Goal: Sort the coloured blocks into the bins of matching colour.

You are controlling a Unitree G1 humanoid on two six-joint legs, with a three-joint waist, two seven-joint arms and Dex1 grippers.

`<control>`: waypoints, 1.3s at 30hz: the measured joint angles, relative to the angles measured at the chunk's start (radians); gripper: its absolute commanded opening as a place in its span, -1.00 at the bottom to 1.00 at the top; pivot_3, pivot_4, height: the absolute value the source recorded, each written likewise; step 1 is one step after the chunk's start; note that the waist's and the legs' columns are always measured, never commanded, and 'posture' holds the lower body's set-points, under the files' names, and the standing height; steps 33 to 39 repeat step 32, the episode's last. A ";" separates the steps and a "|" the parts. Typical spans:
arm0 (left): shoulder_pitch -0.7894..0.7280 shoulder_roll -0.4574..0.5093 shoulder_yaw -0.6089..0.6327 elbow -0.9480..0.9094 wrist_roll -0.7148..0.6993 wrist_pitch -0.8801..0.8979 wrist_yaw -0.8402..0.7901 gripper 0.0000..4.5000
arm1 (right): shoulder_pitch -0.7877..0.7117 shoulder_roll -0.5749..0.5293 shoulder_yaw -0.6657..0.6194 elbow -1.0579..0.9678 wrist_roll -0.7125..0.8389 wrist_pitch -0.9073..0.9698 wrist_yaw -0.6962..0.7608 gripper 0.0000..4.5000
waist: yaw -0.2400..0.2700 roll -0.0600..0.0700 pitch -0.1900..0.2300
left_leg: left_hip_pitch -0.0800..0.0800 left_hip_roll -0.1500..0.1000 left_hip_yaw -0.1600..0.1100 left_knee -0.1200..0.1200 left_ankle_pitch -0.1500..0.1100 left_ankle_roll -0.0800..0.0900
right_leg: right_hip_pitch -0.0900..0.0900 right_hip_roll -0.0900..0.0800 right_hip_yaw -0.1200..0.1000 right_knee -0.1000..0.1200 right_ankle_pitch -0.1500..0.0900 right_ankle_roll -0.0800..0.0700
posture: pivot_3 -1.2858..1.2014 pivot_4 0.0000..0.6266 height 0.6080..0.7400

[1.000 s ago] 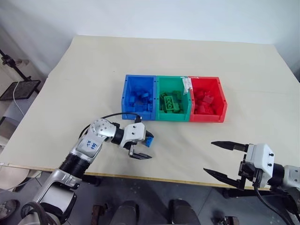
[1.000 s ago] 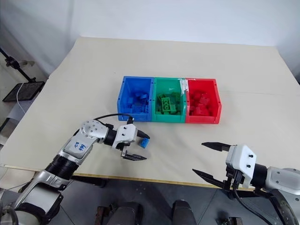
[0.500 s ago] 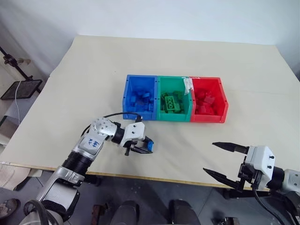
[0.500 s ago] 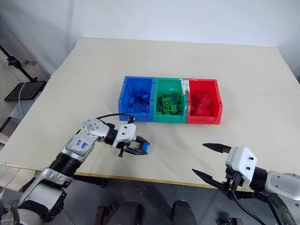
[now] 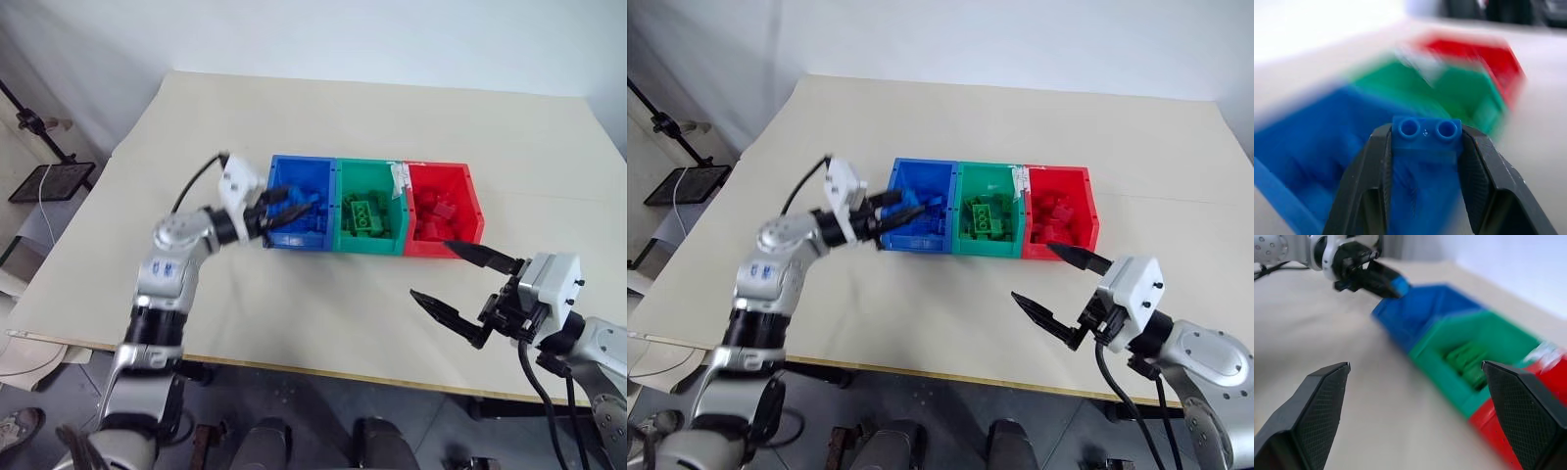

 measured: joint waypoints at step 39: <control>0.477 0.420 0.179 -0.062 -0.058 -0.174 -0.251 0.96 | -0.078 -0.104 0.030 0.290 -0.076 -0.074 0.251 1.00 | -0.010 0.000 0.000 | 0.000 0.007 0.000 -0.001 0.000 0.000 | -0.001 -0.001 0.000 -0.004 0.000 0.000 | 0.03 -0.52 1.00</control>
